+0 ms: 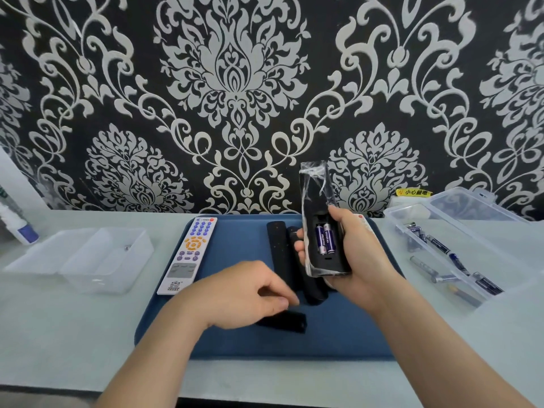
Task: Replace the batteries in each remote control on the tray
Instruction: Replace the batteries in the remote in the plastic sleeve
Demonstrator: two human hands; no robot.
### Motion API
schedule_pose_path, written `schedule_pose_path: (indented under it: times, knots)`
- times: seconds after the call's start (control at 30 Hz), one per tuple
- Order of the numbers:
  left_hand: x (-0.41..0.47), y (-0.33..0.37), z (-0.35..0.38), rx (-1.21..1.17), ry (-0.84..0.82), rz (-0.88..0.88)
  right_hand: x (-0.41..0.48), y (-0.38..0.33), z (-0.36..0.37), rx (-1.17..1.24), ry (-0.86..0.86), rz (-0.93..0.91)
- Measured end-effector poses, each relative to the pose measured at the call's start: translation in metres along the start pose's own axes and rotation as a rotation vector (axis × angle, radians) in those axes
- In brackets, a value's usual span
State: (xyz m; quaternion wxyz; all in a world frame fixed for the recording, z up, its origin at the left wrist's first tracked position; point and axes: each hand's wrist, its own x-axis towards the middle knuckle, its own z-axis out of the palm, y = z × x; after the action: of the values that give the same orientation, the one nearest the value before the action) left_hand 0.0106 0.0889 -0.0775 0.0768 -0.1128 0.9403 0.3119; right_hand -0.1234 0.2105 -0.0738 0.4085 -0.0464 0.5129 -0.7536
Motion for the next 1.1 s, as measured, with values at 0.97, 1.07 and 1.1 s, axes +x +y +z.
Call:
schedule_pose_path:
  times: [0.97,1.07,1.1]
  knots:
    - [0.010,0.035,0.016,0.156,0.792,0.370,-0.009,0.013,0.010,-0.317,-0.140,-0.248]
    - [0.015,0.033,0.013,0.159,0.883,0.337,-0.010,0.019,0.015,-0.288,-0.140,-0.227]
    - [0.017,0.029,0.011,0.143,0.926,0.316,-0.011,0.023,0.017,-0.288,-0.136,-0.209]
